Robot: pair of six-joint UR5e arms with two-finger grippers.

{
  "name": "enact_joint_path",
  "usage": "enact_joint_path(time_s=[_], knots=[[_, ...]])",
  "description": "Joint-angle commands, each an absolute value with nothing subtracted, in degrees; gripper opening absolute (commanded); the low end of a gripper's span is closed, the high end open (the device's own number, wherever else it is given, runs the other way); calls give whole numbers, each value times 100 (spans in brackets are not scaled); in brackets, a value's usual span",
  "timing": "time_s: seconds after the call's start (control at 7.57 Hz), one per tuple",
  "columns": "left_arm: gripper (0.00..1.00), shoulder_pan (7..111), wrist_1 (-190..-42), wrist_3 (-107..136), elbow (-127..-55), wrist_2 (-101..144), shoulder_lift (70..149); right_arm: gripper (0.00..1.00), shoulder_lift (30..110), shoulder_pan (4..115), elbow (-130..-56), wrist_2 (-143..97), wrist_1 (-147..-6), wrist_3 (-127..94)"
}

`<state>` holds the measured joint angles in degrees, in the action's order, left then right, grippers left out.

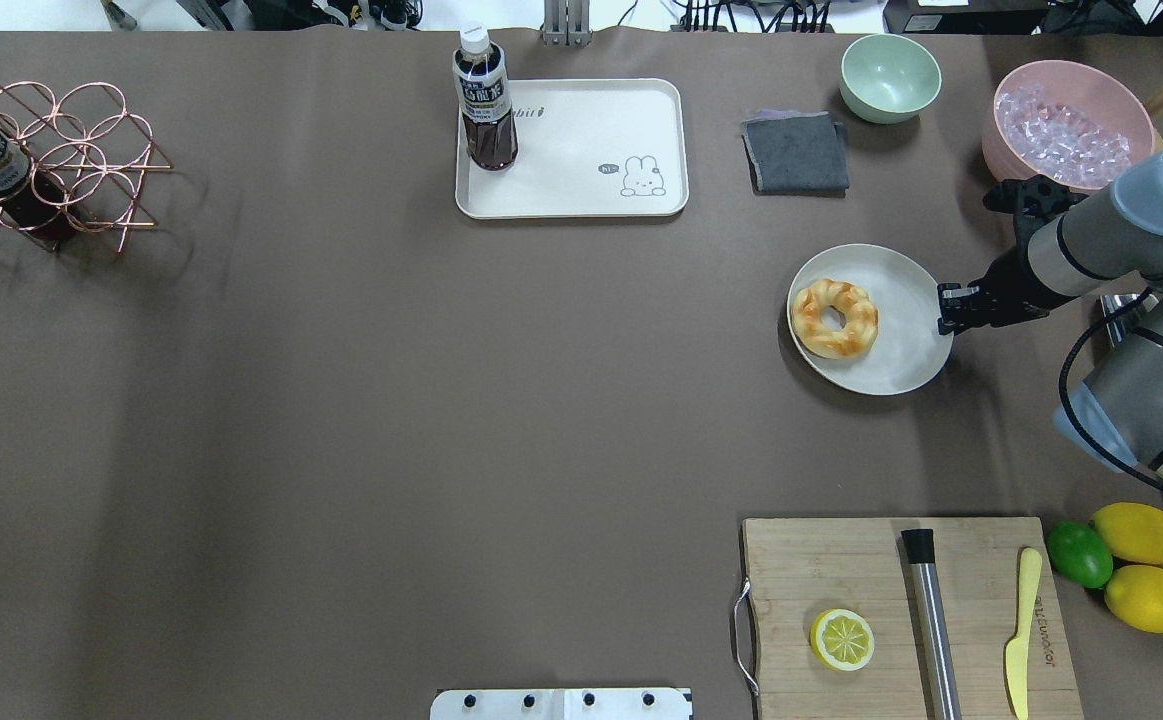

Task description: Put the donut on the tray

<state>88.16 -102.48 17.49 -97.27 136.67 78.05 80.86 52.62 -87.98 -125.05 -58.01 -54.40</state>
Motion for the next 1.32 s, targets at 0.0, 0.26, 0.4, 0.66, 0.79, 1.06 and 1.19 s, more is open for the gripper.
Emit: enact_joint_path(time_s=[0.0, 0.26, 0.4, 0.66, 0.79, 1.06, 1.19], knots=[[98, 8824, -10248, 1749, -9738, 13667, 7805, 0, 8086, 5229, -8789, -12498, -5801, -5440], [98, 8833, -10248, 1749, -9738, 13667, 7796, 0, 8051, 5238, -8920, -12516, -5801, -5475], [98, 8833, -10248, 1749, -9738, 13667, 7796, 0, 7999, 5247, -9017, -12542, -5801, -5684], [98, 8824, -10239, 1758, -9729, 13667, 7796, 0, 7937, 5317, -9237, -12568, -5818, -5914], [98, 8824, -10248, 1758, -9729, 13667, 7796, 0, 7684, 5317, -9220, -12560, -5871, -6307], [98, 8824, -10239, 1767, -9729, 13667, 7796, 0, 7105, 5309, -9019, -12516, -5976, -7604], [98, 8824, -10239, 1767, -9729, 13667, 7778, 0, 6658, 5291, -8835, -12498, -6316, -7890]])
